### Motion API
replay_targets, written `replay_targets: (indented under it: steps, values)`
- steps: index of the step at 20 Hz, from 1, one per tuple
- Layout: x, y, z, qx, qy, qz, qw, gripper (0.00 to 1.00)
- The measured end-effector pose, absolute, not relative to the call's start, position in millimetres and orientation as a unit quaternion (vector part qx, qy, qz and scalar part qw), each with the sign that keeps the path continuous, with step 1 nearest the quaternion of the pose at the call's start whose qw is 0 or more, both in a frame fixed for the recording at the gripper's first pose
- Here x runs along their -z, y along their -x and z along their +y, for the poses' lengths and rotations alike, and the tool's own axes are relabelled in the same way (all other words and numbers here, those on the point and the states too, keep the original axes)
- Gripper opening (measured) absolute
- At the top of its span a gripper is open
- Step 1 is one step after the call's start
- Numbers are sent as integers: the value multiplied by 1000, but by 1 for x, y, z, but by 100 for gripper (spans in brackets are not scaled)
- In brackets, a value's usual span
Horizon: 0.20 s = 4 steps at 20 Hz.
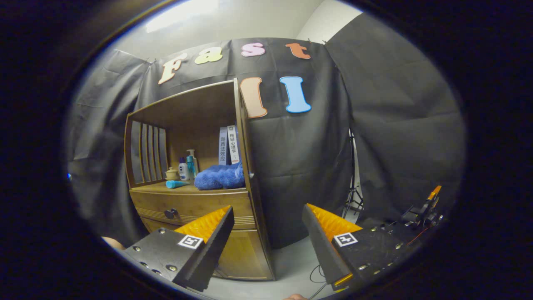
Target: Pull open the drawer, take out the items inside it, and place them on the countertop above the cabinet.
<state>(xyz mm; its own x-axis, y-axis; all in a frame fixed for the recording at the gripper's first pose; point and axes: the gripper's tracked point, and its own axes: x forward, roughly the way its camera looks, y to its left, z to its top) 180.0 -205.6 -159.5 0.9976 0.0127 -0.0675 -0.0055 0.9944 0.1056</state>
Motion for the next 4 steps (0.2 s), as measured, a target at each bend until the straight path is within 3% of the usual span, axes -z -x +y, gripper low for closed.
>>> replay_targets:
  steps: [4]
  values:
    - [158,-180,-208,-2,-53,31,998,98]
